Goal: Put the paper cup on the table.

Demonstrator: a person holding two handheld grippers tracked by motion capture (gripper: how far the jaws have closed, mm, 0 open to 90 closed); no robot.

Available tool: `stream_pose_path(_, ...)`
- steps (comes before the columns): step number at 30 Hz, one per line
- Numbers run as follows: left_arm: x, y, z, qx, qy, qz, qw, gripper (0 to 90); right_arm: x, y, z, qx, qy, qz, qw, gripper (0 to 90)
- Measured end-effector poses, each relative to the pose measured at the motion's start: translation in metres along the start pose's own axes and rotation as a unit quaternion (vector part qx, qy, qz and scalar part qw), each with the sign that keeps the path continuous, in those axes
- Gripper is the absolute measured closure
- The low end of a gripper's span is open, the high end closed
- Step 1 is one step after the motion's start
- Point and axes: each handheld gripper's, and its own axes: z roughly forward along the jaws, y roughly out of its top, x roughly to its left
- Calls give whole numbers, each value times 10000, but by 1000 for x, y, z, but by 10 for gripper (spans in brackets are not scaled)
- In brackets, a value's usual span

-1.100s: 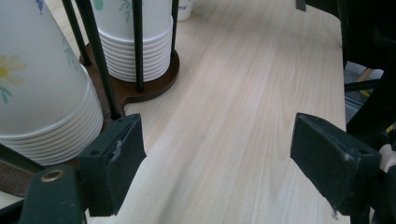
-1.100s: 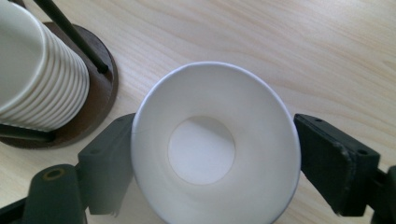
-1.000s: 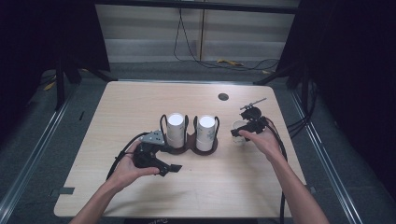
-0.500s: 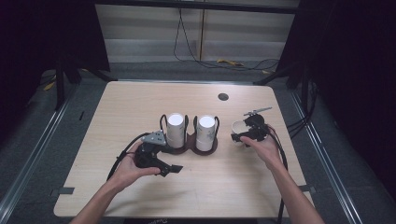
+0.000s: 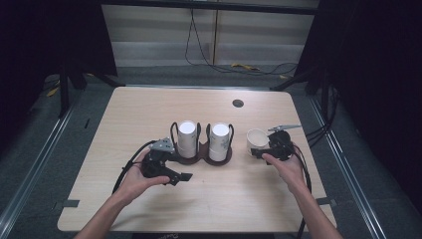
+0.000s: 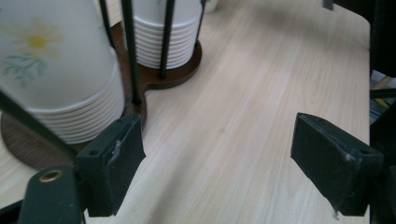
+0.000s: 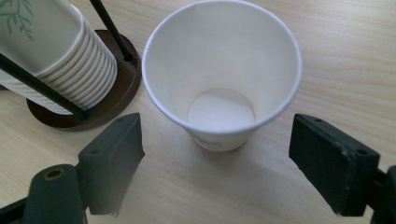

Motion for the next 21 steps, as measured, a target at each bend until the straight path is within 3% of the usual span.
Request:
stream_pose_path(7, 6, -10, -8, 19, 200, -159, 9997, 180, 3, -16, -17, -224, -33, 57, 9997, 183)
stream_pose_path(12, 8, -18, -14, 22, 309, -264, 9992, 180, 12, -26, -29, -552, -30, -6, 9985, 187)
stream_pose_path(17, 6, -25, -18, -76, 448, -257, 9986, 186, 25, -41, -33, -637, 38, -103, 9979, 181)
stream_pose_path(21, 3, -30, -20, -83, 559, -208, 9982, 195, 33, -54, -40, -941, -67, -49, 9955, 177)
